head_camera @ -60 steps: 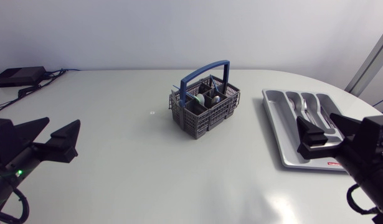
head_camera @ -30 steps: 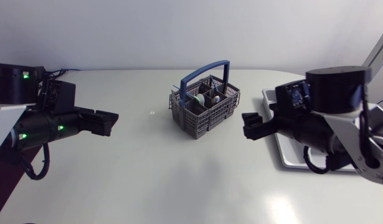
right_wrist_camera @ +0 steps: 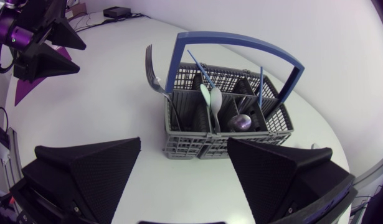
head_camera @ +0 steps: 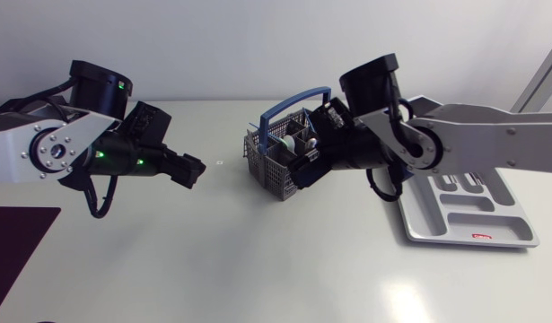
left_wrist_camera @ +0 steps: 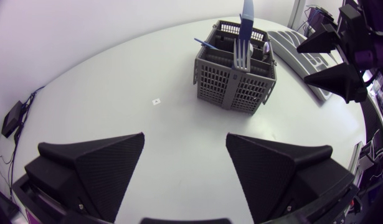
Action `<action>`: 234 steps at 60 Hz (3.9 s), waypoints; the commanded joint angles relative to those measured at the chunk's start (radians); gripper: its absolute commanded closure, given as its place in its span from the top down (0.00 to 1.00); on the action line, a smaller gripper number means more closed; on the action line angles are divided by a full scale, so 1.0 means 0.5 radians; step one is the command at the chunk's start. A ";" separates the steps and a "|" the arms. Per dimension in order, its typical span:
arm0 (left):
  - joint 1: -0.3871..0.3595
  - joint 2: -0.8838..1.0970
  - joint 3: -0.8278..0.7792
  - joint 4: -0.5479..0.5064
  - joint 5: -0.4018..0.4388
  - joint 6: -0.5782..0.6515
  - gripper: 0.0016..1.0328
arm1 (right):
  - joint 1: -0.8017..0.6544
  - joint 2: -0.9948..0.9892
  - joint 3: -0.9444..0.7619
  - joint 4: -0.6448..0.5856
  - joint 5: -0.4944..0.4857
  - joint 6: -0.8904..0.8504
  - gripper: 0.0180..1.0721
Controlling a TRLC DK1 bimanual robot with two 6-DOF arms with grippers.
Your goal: Unload the cutlery basket into the drawer organizer.
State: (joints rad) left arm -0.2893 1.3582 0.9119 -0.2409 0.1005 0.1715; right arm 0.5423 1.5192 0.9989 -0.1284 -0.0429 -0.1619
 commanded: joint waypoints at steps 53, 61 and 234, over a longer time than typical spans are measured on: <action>-0.038 0.081 0.029 0.147 0.121 0.047 0.89 | 0.268 0.867 0.911 -0.053 0.058 -0.017 0.24; -0.044 0.085 0.020 0.166 0.130 0.047 0.89 | 0.262 0.931 0.969 -0.081 0.080 -0.014 0.16; -0.299 -0.133 0.005 0.071 0.130 0.041 0.89 | -1.594 1.358 1.576 -0.633 0.699 0.474 0.06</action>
State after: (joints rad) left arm -0.4351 1.3132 0.9211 -0.1982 0.1600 0.1810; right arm -0.2398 2.1475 1.7535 -0.4240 0.3035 0.0525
